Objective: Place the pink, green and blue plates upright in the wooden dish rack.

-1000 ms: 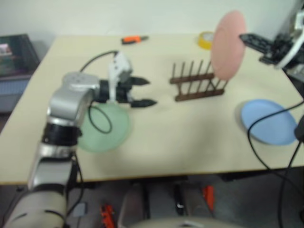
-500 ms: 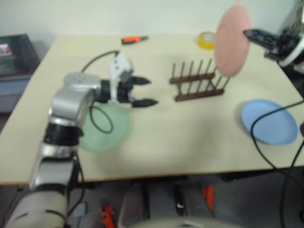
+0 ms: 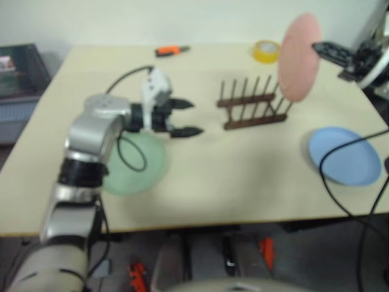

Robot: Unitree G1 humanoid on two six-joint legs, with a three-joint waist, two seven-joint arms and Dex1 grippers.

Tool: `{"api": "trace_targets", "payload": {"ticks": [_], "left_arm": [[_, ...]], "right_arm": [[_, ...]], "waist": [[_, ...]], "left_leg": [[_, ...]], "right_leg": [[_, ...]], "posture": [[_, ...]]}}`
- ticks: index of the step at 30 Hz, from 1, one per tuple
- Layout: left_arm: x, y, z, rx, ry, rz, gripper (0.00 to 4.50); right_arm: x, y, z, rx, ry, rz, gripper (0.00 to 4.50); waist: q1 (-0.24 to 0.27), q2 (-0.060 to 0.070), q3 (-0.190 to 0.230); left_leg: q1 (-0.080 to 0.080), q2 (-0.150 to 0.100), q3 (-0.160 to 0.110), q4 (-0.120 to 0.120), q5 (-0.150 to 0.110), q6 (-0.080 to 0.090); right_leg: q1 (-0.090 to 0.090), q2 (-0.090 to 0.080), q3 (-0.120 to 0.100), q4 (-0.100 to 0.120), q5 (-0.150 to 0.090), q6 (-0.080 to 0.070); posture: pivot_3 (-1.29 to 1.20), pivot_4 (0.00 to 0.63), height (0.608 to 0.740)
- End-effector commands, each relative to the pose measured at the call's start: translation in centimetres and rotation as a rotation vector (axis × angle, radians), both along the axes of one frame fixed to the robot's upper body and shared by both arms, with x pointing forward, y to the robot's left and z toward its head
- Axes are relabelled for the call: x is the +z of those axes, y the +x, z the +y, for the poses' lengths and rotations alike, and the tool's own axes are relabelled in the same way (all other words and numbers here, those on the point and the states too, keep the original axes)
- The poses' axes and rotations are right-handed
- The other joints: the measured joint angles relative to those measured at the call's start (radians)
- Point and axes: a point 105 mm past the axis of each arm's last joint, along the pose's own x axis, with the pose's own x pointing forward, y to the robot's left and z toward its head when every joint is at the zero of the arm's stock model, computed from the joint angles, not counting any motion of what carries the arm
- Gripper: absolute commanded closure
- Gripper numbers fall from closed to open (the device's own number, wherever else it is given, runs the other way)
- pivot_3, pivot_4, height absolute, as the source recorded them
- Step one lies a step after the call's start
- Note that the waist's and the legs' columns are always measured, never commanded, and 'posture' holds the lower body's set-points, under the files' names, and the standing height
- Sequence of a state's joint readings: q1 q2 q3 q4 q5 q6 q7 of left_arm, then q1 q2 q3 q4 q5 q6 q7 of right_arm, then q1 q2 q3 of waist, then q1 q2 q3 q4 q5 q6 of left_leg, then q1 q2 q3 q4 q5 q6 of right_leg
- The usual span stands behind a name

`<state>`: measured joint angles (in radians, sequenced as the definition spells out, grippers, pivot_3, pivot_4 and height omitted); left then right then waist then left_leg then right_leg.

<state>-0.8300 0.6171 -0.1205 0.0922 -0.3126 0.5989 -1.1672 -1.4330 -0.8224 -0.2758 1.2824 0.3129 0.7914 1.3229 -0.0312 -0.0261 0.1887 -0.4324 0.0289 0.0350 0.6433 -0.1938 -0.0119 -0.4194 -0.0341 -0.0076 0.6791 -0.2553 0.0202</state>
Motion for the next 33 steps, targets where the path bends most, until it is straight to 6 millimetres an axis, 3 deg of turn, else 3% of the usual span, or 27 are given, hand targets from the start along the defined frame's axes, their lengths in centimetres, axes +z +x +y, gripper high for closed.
{"api": "trace_targets", "payload": {"ticks": [1, 12, 23, 33], "left_arm": [[0.9, -0.1, -0.2, -0.011, -0.013, -0.041, 0.04], [0.7, -0.1, -0.4, -0.014, -0.018, -0.039, 0.04], [0.7, -0.2, 0.0, -0.006, -0.011, -0.041, 0.04], [0.7, -0.2, -0.3, -0.016, -0.009, -0.043, 0.04]], "right_arm": [[1.6, -0.4, -0.7, -0.011, 0.047, -0.073, 4.50], [0.6, -0.2, -0.3, -0.001, 0.035, -0.045, 4.50], [0.2, -1.2, 0.7, 0.121, 0.093, 0.051, 4.50], [-0.8, -0.2, -0.1, 0.019, 0.018, 0.041, 4.50]], "waist": [[0.000, 0.000, 0.000], [0.000, 0.000, 0.000], [0.000, 0.000, 0.000], [0.000, 0.000, 0.000]], "left_leg": [[0.000, 0.000, 0.000, 0.000, 0.000, 0.000], [0.000, 0.000, 0.000, 0.000, 0.000, 0.000], [0.000, 0.000, 0.000, 0.000, 0.000, 0.000], [0.000, 0.000, 0.000, 0.000, 0.000, 0.000]], "right_leg": [[0.000, 0.000, 0.000, 0.000, 0.000, 0.000], [0.000, 0.000, 0.000, 0.000, 0.000, 0.000], [0.000, 0.000, 0.000, 0.000, 0.000, 0.000], [0.000, 0.000, 0.000, 0.000, 0.000, 0.000]], "posture": [[0.00, 0.150, 0.740], [0.00, 0.150, 0.740], [0.00, 0.150, 0.740], [0.00, 0.150, 0.740]]}}
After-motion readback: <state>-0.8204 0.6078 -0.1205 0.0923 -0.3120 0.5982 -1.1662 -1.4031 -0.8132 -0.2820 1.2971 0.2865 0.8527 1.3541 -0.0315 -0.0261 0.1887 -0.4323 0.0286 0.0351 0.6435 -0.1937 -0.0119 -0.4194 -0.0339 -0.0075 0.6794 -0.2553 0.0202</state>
